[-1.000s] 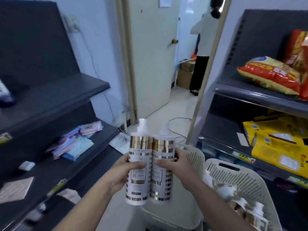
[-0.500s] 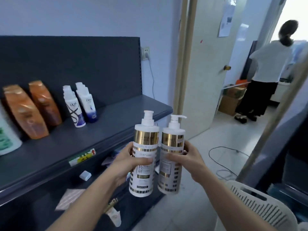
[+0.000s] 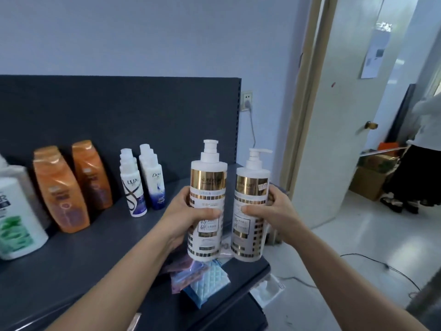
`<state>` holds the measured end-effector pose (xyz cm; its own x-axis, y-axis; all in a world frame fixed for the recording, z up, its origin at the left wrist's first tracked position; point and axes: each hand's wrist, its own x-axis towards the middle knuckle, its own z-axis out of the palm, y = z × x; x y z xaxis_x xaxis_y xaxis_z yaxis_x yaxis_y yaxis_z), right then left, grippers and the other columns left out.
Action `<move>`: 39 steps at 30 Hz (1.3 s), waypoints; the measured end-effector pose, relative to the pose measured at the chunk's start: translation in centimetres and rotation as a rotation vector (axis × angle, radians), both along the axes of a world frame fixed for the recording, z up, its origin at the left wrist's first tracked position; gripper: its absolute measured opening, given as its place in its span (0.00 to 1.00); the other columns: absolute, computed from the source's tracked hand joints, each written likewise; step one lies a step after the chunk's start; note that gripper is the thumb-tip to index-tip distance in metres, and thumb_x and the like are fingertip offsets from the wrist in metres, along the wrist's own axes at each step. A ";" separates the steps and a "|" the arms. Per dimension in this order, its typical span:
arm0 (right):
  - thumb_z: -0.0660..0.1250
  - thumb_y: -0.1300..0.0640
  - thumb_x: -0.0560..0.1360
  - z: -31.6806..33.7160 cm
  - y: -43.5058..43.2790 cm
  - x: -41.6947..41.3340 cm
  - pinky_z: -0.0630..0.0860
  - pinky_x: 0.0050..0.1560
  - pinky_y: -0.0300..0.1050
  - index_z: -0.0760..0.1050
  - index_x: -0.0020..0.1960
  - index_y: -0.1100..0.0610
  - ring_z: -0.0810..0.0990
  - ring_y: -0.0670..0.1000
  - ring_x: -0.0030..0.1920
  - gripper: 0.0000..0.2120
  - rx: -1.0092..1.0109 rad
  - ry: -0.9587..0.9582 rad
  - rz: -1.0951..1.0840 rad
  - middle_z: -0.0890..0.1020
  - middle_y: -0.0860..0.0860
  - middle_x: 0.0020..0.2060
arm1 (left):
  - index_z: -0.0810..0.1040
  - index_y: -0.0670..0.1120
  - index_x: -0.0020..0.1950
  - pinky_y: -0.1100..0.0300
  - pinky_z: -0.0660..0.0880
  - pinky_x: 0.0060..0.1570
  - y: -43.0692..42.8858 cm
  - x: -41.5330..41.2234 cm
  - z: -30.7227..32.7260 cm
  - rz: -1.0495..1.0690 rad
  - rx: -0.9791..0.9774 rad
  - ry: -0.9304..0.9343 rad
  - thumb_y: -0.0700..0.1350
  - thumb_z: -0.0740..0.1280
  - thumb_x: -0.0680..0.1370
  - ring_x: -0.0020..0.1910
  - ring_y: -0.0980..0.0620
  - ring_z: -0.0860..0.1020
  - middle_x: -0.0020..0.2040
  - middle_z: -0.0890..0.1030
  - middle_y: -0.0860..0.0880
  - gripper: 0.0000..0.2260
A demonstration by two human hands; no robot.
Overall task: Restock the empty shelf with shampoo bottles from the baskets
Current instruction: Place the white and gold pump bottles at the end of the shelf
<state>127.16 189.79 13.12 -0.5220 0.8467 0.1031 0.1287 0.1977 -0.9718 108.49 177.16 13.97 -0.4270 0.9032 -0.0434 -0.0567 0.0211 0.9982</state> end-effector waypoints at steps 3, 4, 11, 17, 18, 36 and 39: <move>0.78 0.63 0.65 1.0 3.4 -2.3 0.76 0.40 0.38 0.75 0.50 0.48 0.83 0.43 0.43 0.20 0.029 -0.009 0.052 0.85 0.45 0.43 | 0.75 0.46 0.58 0.40 0.76 0.57 2.9 -1.8 0.6 0.090 0.015 0.023 0.33 0.78 0.61 0.51 0.45 0.83 0.49 0.85 0.46 0.28; 0.78 0.63 0.66 1.4 4.5 -3.1 0.75 0.40 0.37 0.74 0.49 0.47 0.83 0.42 0.43 0.20 0.033 -0.012 0.068 0.84 0.44 0.43 | 0.75 0.45 0.58 0.41 0.76 0.57 3.8 -2.4 0.7 0.117 0.020 0.021 0.32 0.78 0.61 0.51 0.45 0.83 0.49 0.85 0.46 0.28; 0.80 0.66 0.63 1.4 11.5 -8.7 0.79 0.54 0.51 0.76 0.53 0.50 0.84 0.50 0.51 0.24 0.029 -0.018 0.129 0.85 0.47 0.48 | 0.73 0.46 0.57 0.56 0.76 0.41 8.9 -5.6 0.9 0.241 0.049 0.000 0.29 0.77 0.63 0.47 0.50 0.82 0.48 0.84 0.47 0.27; 0.80 0.60 0.55 0.6 15.2 -12.5 0.79 0.58 0.59 0.74 0.56 0.51 0.84 0.53 0.52 0.31 -0.002 -0.040 0.132 0.85 0.50 0.50 | 0.74 0.48 0.53 0.58 0.75 0.42 12.7 -9.1 -0.1 0.279 0.047 -0.002 0.28 0.76 0.63 0.46 0.51 0.82 0.46 0.84 0.48 0.25; 0.79 0.58 0.53 0.5 15.7 -13.1 0.79 0.58 0.59 0.74 0.56 0.51 0.84 0.53 0.52 0.32 -0.010 -0.044 0.123 0.85 0.50 0.50 | 0.74 0.48 0.53 0.58 0.75 0.42 13.2 -9.7 -0.3 0.281 0.044 -0.002 0.28 0.76 0.63 0.46 0.51 0.82 0.46 0.84 0.48 0.26; 0.75 0.64 0.54 -1.0 29.4 -19.9 0.80 0.55 0.58 0.74 0.51 0.56 0.83 0.57 0.51 0.27 -0.041 -0.117 0.248 0.83 0.55 0.45 | 0.73 0.50 0.55 0.52 0.77 0.51 25.2 -13.2 -3.1 0.416 -0.016 0.034 0.28 0.77 0.61 0.50 0.50 0.81 0.49 0.83 0.48 0.29; 0.74 0.66 0.54 -0.9 32.0 -20.8 0.80 0.55 0.58 0.74 0.52 0.57 0.83 0.58 0.51 0.27 -0.055 -0.136 0.292 0.83 0.57 0.46 | 0.74 0.49 0.55 0.50 0.76 0.53 27.1 -13.7 -3.3 0.477 -0.025 0.037 0.28 0.77 0.61 0.50 0.49 0.81 0.48 0.83 0.48 0.28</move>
<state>106.37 221.74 12.19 -0.7491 0.6619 -0.0257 0.2035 0.1931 -0.9598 94.81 204.27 10.69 -0.7951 0.6051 -0.0396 -0.0307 0.0250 0.9992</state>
